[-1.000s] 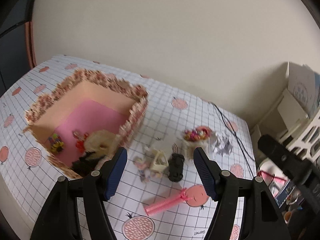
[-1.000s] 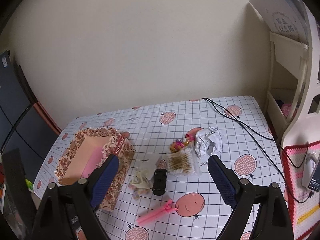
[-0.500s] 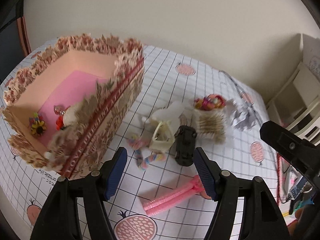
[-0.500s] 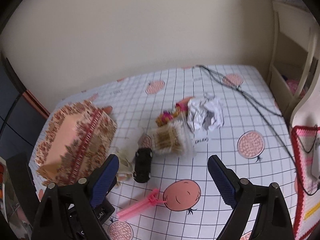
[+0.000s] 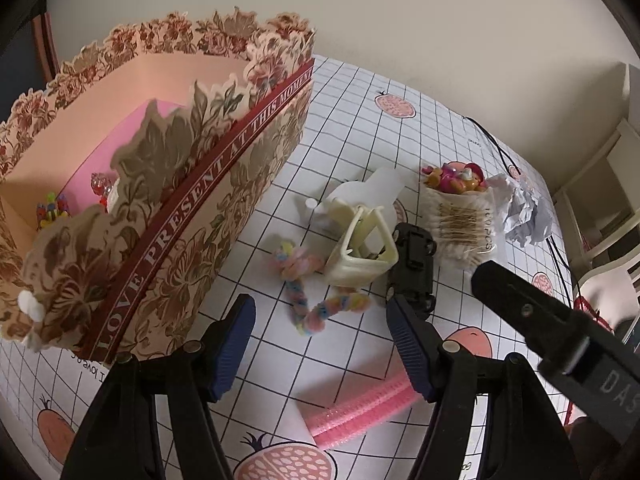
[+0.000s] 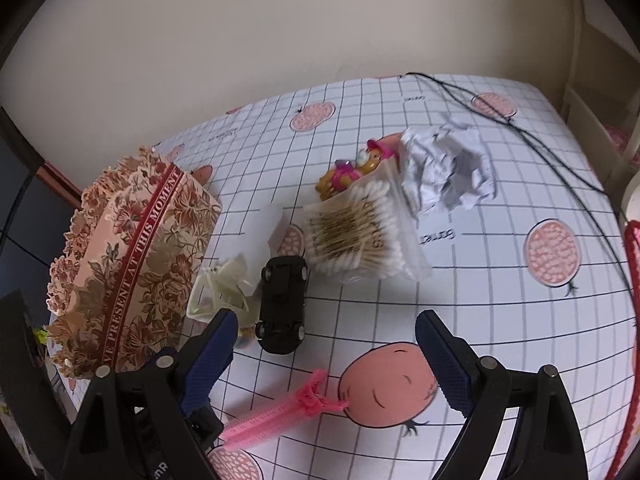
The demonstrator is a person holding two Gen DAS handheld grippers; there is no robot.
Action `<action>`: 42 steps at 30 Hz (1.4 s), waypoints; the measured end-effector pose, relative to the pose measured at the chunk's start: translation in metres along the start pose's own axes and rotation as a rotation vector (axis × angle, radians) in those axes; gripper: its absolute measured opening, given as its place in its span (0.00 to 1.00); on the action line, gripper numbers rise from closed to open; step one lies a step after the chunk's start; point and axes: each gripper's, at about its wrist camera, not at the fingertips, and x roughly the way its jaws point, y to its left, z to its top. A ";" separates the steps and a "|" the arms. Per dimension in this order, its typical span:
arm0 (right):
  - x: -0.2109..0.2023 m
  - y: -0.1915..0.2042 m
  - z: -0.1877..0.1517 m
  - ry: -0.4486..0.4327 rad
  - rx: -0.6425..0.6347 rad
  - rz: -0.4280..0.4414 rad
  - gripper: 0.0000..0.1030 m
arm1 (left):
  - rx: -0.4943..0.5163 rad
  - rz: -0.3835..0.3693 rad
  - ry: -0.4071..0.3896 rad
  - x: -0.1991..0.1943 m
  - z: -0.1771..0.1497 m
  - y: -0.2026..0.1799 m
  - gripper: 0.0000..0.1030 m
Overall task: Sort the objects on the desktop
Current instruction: 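Grasp the black toy car with the right tool while the left tool grasps the rainbow pipe cleaner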
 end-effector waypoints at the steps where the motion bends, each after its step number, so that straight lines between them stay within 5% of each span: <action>1: 0.002 0.001 -0.001 0.005 0.001 -0.003 0.90 | -0.001 -0.002 0.002 0.001 0.000 0.001 0.67; 19: 0.034 0.009 -0.002 0.024 0.028 0.023 0.88 | 0.004 -0.008 0.015 0.018 0.001 0.006 0.56; 37: 0.052 0.016 -0.005 0.031 0.047 0.018 0.68 | -0.022 -0.021 0.052 0.022 0.000 0.012 0.39; 42: 0.053 0.017 -0.005 0.020 0.042 -0.010 0.54 | -0.032 -0.021 0.057 0.021 0.000 0.017 0.37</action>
